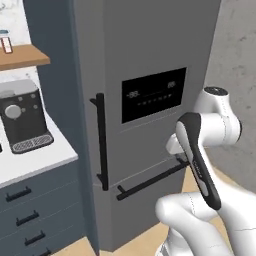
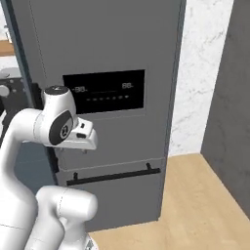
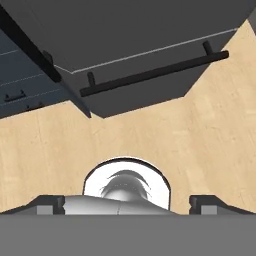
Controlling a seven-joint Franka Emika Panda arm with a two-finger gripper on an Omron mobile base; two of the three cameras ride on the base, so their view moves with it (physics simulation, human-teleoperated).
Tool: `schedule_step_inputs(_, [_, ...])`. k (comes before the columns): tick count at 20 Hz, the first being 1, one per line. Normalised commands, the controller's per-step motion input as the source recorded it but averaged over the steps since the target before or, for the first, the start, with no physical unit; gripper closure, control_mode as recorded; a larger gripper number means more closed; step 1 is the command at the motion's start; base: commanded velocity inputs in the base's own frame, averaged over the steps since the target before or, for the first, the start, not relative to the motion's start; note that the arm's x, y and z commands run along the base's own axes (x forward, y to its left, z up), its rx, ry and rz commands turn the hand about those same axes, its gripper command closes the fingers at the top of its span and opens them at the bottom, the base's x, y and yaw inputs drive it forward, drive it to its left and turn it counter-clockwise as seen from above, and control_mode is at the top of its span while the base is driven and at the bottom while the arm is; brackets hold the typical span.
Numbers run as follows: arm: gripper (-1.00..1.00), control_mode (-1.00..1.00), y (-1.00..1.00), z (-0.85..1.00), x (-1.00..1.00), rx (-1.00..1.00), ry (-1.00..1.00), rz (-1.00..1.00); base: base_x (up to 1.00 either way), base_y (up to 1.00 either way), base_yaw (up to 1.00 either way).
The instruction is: Navigate to the fridge.
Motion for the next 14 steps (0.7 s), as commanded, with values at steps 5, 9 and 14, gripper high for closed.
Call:
schedule_step_inputs(5, [-1.0,1.0,0.0,0.0,0.0,0.0,0.0,0.0,0.47,-0.27,0.39])
schedule_step_inputs(9, [-1.0,1.0,0.0,0.0,0.0,0.0,0.0,0.0,0.24,-0.33,0.39])
schedule_step_inputs(14, [-1.0,1.0,0.0,0.0,0.0,0.0,0.0,0.0,0.13,-0.55,0.38])
